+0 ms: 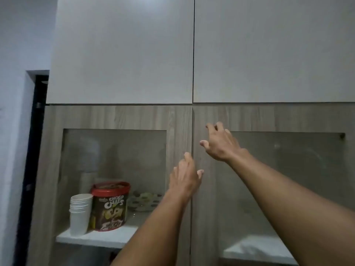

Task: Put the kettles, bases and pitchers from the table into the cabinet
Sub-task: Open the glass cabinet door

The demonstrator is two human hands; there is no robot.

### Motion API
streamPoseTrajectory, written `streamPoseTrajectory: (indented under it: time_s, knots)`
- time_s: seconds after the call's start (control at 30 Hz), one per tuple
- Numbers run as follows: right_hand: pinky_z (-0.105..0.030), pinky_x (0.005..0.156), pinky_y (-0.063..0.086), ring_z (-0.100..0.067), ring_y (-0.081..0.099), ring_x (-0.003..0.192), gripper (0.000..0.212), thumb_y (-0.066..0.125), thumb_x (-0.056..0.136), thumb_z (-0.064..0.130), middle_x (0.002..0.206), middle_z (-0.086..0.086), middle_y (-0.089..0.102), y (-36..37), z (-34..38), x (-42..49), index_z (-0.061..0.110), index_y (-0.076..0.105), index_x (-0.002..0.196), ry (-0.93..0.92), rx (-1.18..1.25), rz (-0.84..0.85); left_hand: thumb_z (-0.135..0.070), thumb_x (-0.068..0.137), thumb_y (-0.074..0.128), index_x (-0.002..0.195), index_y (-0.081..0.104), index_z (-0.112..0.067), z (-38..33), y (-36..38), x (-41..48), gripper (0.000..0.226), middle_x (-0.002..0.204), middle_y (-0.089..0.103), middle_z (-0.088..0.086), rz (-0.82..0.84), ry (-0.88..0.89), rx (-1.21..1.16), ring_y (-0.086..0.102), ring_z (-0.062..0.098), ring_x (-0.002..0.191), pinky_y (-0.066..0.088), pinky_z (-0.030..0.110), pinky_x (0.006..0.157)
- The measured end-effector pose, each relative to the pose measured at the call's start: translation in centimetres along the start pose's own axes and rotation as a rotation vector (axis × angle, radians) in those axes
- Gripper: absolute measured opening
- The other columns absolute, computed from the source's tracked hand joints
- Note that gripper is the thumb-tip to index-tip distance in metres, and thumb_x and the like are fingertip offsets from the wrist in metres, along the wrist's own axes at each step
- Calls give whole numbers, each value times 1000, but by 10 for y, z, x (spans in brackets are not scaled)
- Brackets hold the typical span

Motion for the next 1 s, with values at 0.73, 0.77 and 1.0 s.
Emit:
streamPoseTrajectory:
  time_s: [0.73, 0.77, 1.0]
  knots:
    - [-52, 98, 45, -46, 47, 128, 102, 85, 65, 53, 146, -22, 31, -36, 18, 50, 32, 27, 147, 104, 174, -33, -36, 85, 70, 126, 45, -14, -5, 16, 24, 53, 119, 60, 7, -57, -150, -319, 61, 27, 109, 53, 41, 91]
    - [-52, 99, 45, -47, 46, 128, 105, 84, 64, 57, 146, -22, 30, -47, 21, 38, 32, 25, 147, 106, 176, -45, -34, 85, 70, 122, 48, -14, -10, 8, 11, 47, 113, 65, 8, -60, -145, -354, 64, 28, 105, 55, 41, 88]
    - [-55, 109, 40, -52, 33, 138, 108, 82, 69, 48, 154, -23, 15, -142, 26, -69, 40, 13, 152, 184, 265, -146, -34, 82, 72, 107, 48, -13, -85, -56, -106, 41, 101, 68, 8, -143, -15, -507, 66, 29, 90, 53, 37, 73]
Point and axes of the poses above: each hand's wrist, its own x-axis towards the middle knuckle, its own y-axis out of the palm, z = x × y, the point moved 3 cm from there along x, towards the middle knuckle
